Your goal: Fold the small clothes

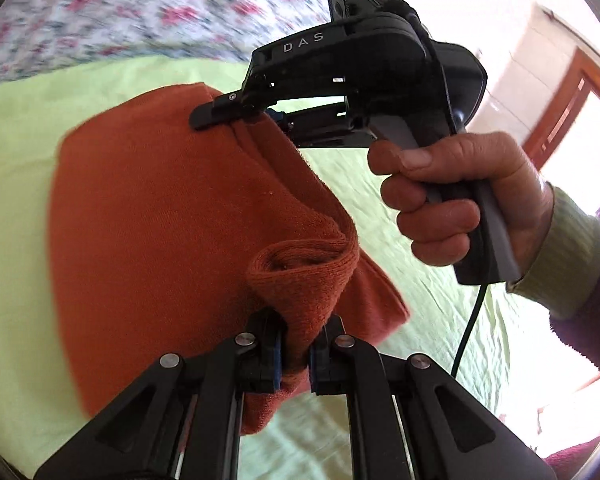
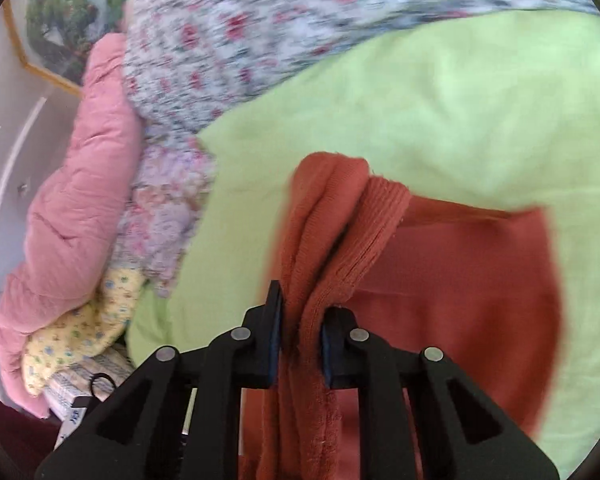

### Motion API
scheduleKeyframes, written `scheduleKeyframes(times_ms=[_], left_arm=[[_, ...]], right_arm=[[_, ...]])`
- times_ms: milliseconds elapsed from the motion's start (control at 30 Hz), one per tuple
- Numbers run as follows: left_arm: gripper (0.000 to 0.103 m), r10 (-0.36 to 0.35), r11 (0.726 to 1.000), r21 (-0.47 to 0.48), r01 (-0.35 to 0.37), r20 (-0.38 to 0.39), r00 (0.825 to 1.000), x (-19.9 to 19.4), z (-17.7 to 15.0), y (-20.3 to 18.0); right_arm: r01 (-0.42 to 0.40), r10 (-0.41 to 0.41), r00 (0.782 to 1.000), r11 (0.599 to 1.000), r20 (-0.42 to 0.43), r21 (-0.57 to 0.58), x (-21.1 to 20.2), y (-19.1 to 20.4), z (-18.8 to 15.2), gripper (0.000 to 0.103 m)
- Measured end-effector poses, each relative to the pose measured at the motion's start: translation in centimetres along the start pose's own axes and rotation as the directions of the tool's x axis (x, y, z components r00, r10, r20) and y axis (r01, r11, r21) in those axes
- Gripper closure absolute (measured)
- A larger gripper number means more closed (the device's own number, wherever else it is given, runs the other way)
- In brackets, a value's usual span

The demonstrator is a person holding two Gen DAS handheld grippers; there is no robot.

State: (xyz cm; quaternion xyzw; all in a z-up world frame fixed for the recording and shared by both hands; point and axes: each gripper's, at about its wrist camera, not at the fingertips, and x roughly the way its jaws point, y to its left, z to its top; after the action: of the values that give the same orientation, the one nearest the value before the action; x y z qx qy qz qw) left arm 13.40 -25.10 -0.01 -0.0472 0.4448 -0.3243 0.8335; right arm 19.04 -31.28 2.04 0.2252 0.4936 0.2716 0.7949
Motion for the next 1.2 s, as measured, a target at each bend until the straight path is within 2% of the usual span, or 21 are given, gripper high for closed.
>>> scheduleKeyframes(times_ms=[100, 233, 500, 600, 700, 800, 833, 867, 900, 1000, 1100, 1200], left_arm=[[0.096, -0.036, 0.999, 0.013, 0.037, -0.042, 0.998, 2.3, 0.1, -1.1], [0.095, -0.025, 0.998, 0.048, 0.028, -0.071, 0.997, 3.9, 0.1, -2.2], [0.095, -0.043, 0.998, 0.034, 0.046, -0.077, 0.996, 5.1, 1.0, -2.1], [0.09, -0.058, 0.998, 0.027, 0.061, -0.119, 0.991, 5.5, -0.4, -1.6], [0.08, -0.072, 0.997, -0.002, 0.073, -0.166, 0.983, 5.9, -0.9, -0.9], [0.066, -0.083, 0.996, -0.004, 0.084, -0.148, 0.985, 3.6, -1.3, -0.5], [0.063, -0.085, 0.996, -0.004, 0.086, -0.142, 0.986, 2.5, -1.5, -0.2], [0.063, -0.086, 0.996, -0.005, 0.086, -0.137, 0.987, 1.4, -1.8, 0.0], [0.063, -0.084, 0.996, -0.006, 0.084, -0.133, 0.988, 0.4, -2.1, 0.3], [0.056, -0.033, 0.999, -0.009, 0.032, -0.124, 0.992, -2.9, -3.6, 1.7], [0.052, 0.045, 0.998, -0.044, -0.052, -0.13, 0.99, -5.2, -5.8, 3.7], [0.051, 0.131, 0.986, -0.081, -0.146, -0.16, 0.978, -6.1, -8.2, 6.4]], right_arm=[[0.054, -0.054, 0.999, 0.998, 0.0, 0.037, -0.8, -3.1, -0.5, 0.086], [0.078, -0.078, 0.997, 0.996, -0.004, 0.046, -0.9, -5.8, -1.2, 0.086], [0.081, -0.082, 0.996, 0.996, 0.031, 0.034, -1.5, -7.2, -1.5, 0.086], [0.144, -0.144, 0.99, 0.989, -0.001, 0.017, -0.8, -7.9, -1.7, 0.086], [0.187, -0.185, 0.982, 0.981, -0.046, 0.056, -0.2, -9.1, -2.2, 0.081], [0.213, -0.212, 0.977, 0.975, -0.014, 0.066, -1.7, -8.5, -2.7, 0.071], [0.229, -0.23, 0.973, 0.971, 0.002, 0.07, -2.4, -8.2, -3.0, 0.063], [0.243, -0.245, 0.969, 0.967, 0.021, 0.075, -3.1, -7.9, -3.3, 0.058], [0.246, -0.25, 0.967, 0.966, 0.044, 0.084, -4.2, -7.5, -3.9, 0.057], [0.224, -0.233, 0.969, 0.969, 0.08, 0.107, -6.1, -6.4, -5.5, 0.057], [0.185, -0.194, 0.978, 0.976, 0.076, 0.113, -7.0, -4.8, -7.7, 0.057], [0.231, -0.236, 0.971, 0.966, 0.029, 0.114, -6.5, -3.9, -10.0, 0.057]])
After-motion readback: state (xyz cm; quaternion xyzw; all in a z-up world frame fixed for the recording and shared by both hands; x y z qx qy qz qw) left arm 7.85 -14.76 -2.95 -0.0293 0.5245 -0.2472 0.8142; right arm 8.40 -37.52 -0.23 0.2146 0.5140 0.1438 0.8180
